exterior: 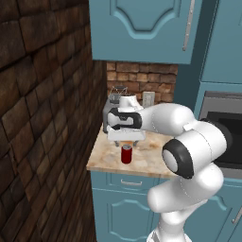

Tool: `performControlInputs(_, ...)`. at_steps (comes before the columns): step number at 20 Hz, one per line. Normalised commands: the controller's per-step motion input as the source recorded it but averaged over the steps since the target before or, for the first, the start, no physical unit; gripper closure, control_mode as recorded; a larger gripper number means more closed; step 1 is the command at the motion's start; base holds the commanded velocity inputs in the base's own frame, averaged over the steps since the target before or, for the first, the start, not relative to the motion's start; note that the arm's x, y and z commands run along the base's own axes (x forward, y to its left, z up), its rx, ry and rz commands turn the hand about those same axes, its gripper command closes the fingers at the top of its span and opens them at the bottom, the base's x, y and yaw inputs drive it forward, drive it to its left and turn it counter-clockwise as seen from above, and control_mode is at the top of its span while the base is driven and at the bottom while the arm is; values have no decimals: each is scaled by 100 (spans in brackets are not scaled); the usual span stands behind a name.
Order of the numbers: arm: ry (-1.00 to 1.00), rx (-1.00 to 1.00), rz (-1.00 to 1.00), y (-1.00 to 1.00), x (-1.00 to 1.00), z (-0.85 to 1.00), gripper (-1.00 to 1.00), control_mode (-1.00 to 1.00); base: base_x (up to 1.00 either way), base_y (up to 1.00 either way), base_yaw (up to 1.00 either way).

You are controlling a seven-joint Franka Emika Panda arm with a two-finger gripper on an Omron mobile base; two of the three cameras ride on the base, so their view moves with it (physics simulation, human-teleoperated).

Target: Four empty soda cans are scattered around the kitchen. Gather all the cans and cluster them next to the stove for recycling.

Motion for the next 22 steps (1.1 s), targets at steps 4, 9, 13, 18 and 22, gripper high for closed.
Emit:
performControlInputs(4, -8, -1, 0, 0, -4, 4, -100, -100, 0, 0, 0)
performControlInputs(9, -5, 0, 0, 0, -22, -1, -100, -100, 0, 0, 0)
performControlInputs(13, -11, 0, 0, 0, -22, -19, -100, -100, 0, 0, 0)
performControlInputs(18, -5, 0, 0, 0, 15, -8, -100, -100, 0, 0, 0)
performControlInputs(22, 0, 0, 0, -4, 25, 0, -100, -100, 0, 0, 0)
